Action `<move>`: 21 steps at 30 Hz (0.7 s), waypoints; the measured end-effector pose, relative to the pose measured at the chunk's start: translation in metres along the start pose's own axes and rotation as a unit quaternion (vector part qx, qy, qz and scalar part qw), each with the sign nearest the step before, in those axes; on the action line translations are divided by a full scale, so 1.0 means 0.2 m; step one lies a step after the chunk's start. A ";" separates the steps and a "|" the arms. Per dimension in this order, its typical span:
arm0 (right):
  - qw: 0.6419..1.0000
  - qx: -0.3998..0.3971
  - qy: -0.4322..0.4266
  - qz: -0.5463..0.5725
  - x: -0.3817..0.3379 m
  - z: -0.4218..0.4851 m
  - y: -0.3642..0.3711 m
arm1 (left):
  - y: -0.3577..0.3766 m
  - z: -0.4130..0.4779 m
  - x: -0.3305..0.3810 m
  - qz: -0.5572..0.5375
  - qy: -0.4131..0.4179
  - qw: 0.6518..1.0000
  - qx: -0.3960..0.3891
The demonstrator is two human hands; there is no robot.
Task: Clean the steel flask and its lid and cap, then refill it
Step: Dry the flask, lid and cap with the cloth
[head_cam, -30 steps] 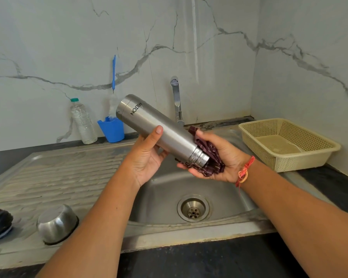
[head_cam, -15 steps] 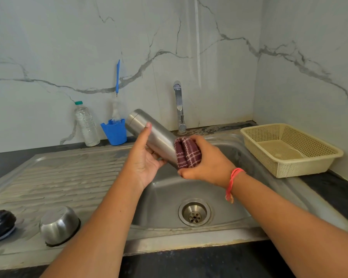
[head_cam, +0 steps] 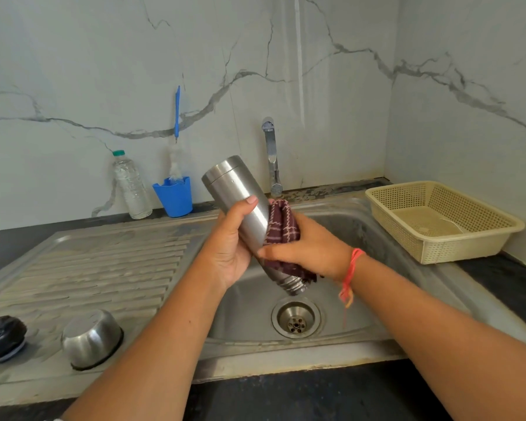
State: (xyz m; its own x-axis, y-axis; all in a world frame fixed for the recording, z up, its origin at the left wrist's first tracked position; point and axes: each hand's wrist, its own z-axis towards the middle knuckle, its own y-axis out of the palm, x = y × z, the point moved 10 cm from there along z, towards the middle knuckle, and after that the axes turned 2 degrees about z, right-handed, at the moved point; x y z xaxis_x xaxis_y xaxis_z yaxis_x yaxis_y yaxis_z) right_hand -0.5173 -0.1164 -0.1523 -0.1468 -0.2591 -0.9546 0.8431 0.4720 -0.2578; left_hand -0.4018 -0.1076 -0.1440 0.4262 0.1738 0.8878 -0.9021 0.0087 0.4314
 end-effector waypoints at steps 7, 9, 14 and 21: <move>0.946 -0.154 0.099 0.269 0.05 -0.08 0.12 | 0.03 0.00 0.02 0.016 -0.007 1.000 0.002; 0.959 -0.117 0.088 0.241 0.04 -0.06 0.12 | 0.00 0.00 0.01 0.023 -0.016 0.999 0.035; 0.995 0.006 0.019 0.102 0.00 0.00 0.06 | -0.02 0.01 0.03 0.075 0.004 0.995 0.068; 0.935 0.145 -0.085 -0.313 -0.12 -0.03 -0.04 | -0.05 -0.01 0.03 0.062 0.016 0.990 0.123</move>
State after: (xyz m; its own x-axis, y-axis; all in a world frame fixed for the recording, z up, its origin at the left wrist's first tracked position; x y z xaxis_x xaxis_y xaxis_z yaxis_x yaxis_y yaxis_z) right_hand -0.5223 -0.1092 -0.1284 -0.5942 -0.5506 -0.5863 0.7281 -0.0586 -0.6830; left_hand -0.3894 -0.1043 -0.1432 0.3064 0.1898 0.9328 -0.9024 -0.2540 0.3481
